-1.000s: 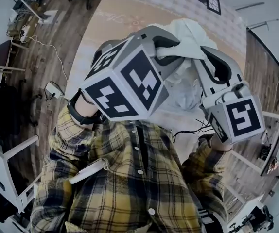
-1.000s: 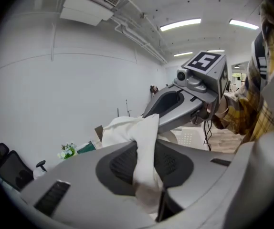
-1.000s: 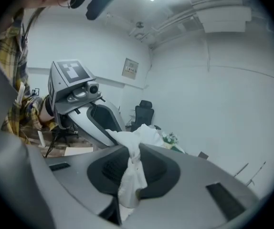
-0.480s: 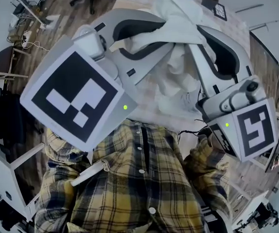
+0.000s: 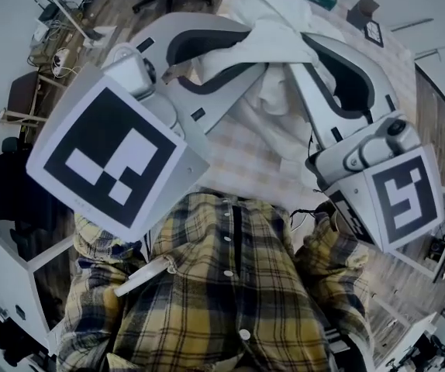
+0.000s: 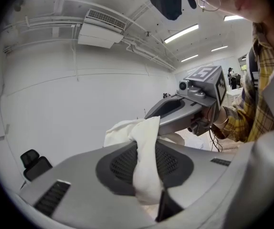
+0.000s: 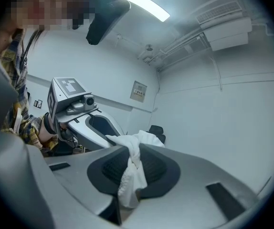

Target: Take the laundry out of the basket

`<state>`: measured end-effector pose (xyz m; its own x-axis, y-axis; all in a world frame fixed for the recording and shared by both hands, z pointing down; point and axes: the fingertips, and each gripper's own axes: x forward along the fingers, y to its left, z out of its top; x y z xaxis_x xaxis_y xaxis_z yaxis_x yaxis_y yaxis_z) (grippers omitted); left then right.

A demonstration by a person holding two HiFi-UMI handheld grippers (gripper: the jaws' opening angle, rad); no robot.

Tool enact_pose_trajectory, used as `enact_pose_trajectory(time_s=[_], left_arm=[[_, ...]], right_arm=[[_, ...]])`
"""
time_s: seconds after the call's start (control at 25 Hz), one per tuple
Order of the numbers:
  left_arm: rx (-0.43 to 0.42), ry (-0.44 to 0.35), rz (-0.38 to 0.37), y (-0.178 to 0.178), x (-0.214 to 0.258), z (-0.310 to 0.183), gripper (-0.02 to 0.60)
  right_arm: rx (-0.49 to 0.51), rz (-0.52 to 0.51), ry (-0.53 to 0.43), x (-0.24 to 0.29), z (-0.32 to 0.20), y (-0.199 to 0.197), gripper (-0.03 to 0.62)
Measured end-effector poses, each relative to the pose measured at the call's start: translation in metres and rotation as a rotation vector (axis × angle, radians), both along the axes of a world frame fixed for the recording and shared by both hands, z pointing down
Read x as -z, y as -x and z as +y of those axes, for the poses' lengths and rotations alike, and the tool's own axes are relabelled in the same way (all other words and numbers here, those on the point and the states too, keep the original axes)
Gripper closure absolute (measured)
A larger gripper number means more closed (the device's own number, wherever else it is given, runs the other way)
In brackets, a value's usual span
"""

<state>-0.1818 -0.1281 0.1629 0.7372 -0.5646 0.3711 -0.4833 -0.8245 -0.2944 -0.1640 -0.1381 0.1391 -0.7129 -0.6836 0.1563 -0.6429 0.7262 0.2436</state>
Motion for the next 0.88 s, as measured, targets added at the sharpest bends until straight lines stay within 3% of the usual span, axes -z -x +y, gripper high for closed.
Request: enact_pose_trajectory(time_s=[0.44, 0.6, 0.88], left_arm=[[0.090, 0.105, 0.000, 0.049, -0.054, -0.007, 0.472], [0.111, 0.119, -0.047, 0.073, -0.080, -0.012, 0.474], [0.142, 0.260, -0.071, 0.085, -0.154, -0.012, 0.476]], right_arm=[[0.059, -0.038, 0.136, -0.060, -0.010, 0.049, 0.534], [0.076, -0.039, 0.211, -0.091, -0.015, 0.072, 0.534], [0.056, -0.025, 0.399, -0.172, -0.017, 0.084, 0.534]])
